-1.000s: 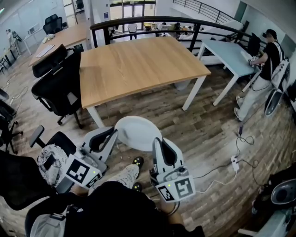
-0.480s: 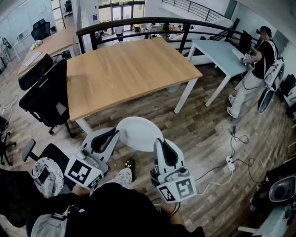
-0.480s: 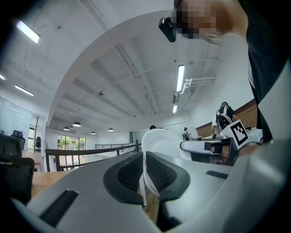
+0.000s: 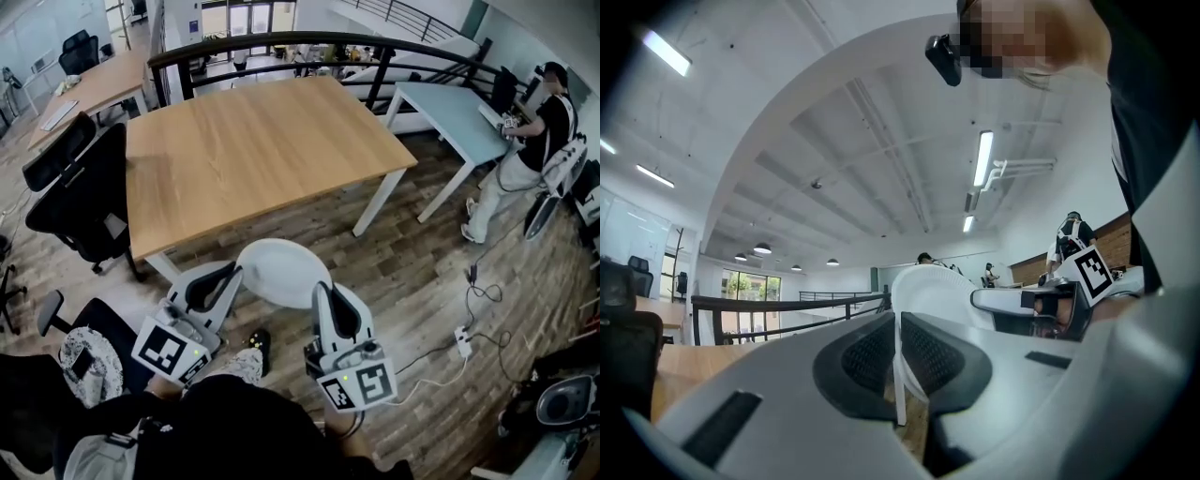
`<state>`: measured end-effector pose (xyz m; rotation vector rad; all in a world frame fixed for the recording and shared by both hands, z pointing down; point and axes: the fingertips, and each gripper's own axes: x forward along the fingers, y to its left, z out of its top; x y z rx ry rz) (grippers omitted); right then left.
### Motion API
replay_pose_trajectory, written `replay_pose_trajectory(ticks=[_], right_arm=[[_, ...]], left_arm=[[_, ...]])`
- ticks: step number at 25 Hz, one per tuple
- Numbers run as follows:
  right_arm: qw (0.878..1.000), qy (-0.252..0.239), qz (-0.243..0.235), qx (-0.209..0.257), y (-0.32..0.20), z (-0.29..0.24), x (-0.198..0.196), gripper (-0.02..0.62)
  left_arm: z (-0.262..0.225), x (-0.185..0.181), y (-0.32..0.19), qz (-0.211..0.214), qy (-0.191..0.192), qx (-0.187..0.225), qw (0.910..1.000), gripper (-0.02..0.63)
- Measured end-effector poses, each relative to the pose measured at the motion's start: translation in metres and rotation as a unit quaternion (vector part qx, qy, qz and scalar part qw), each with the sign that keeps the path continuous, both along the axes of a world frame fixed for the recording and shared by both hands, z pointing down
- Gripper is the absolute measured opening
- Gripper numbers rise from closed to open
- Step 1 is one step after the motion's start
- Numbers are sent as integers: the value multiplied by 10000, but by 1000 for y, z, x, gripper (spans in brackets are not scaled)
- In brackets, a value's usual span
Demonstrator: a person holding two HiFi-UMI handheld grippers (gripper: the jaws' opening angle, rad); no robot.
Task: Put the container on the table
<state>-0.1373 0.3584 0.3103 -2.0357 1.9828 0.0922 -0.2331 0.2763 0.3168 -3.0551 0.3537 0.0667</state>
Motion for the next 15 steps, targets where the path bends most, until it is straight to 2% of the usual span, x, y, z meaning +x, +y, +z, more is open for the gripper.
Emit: replay_pose_trajectory(ticks=[5, 15], right_arm=[[9996, -89, -246, -117, -37, 10, 5, 32], [9987, 18, -501, -108, -86, 3, 11, 32]], left_arm=[[12, 2, -33, -229, -95, -142, 9996, 25], [7, 5, -78, -472, 16, -118, 9988, 25]])
